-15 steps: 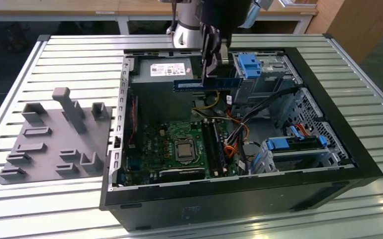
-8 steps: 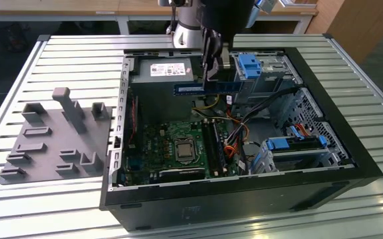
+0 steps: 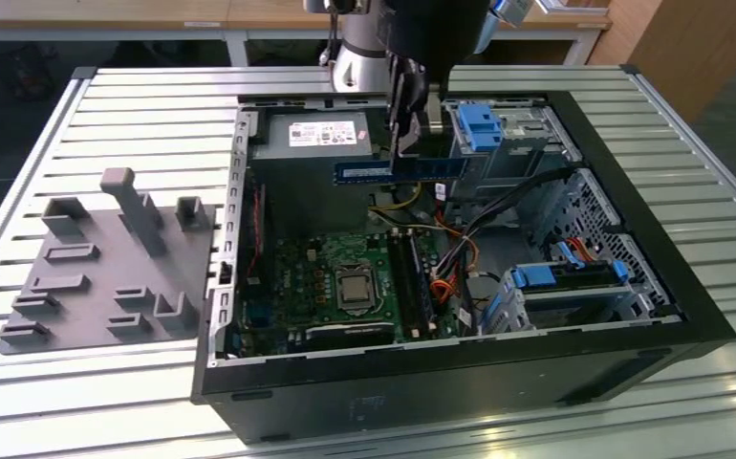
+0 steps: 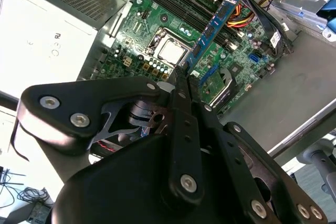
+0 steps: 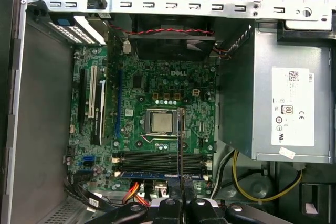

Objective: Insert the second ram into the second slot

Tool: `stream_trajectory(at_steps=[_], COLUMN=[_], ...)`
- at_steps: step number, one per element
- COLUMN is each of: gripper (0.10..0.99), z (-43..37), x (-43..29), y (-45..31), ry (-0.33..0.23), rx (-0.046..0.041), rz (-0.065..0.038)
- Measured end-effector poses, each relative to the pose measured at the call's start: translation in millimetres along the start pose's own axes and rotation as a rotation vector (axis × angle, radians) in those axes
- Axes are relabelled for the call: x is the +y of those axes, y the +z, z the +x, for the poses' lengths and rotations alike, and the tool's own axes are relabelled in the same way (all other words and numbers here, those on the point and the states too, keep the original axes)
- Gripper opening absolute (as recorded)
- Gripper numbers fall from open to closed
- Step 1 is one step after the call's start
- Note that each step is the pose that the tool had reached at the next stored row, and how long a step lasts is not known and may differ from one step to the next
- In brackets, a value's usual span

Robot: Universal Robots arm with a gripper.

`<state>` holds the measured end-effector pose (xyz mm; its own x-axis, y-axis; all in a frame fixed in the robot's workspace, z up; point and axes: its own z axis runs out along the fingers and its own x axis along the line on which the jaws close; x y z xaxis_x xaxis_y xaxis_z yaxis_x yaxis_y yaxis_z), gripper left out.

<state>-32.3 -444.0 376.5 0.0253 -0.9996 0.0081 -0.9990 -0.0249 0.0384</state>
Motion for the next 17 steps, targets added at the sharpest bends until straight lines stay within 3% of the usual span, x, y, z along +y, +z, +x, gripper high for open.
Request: stream_trajectory(at_steps=[17], gripper=[0.133], z=[0.0], x=[0.0], y=[0.0], ry=[0.037], rx=[-0.0014], rz=[0.000])
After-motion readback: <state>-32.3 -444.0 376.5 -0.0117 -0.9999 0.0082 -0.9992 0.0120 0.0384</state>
